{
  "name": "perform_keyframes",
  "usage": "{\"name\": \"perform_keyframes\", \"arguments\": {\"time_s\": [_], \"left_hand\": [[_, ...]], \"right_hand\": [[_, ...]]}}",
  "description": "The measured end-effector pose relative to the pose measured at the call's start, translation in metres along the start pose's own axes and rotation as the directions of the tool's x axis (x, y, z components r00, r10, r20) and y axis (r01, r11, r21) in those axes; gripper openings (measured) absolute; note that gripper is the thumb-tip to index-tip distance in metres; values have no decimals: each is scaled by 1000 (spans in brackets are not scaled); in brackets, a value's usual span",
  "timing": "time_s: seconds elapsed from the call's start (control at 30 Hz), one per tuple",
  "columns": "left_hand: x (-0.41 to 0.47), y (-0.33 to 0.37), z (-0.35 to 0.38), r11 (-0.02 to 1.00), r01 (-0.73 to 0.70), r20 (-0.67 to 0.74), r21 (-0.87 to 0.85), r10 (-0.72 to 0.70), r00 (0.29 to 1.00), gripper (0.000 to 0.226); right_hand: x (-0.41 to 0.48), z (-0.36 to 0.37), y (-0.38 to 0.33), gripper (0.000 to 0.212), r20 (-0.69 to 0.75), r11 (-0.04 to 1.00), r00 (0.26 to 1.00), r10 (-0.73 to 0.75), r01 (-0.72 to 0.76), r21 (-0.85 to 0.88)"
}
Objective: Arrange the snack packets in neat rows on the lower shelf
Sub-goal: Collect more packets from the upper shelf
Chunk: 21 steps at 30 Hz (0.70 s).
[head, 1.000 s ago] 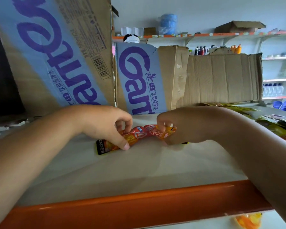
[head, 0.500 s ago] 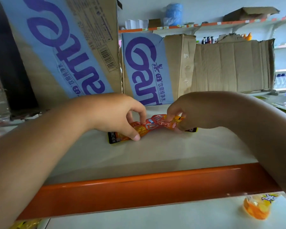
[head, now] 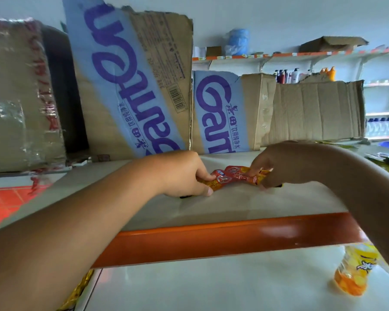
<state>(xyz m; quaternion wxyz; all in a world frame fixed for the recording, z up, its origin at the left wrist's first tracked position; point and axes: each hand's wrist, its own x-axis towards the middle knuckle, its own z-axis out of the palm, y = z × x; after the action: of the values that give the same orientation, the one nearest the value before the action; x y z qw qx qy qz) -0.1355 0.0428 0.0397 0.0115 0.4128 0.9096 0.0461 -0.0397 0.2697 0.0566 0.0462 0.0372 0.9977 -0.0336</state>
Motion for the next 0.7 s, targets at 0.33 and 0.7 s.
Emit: {"name": "perform_keyframes", "arguments": {"time_s": [0.33,0.7], "left_hand": [[-85,-88,-8,998,55,-57,-8,-56,997,38],[-240,-235,-10,950,257,-228,-177,-293,928,28]], "right_hand": [[-11,12,-113,30,-81,999,996,-49,51,21],[22,32,-328,23,-158,973,960,-229,229,-17]]}}
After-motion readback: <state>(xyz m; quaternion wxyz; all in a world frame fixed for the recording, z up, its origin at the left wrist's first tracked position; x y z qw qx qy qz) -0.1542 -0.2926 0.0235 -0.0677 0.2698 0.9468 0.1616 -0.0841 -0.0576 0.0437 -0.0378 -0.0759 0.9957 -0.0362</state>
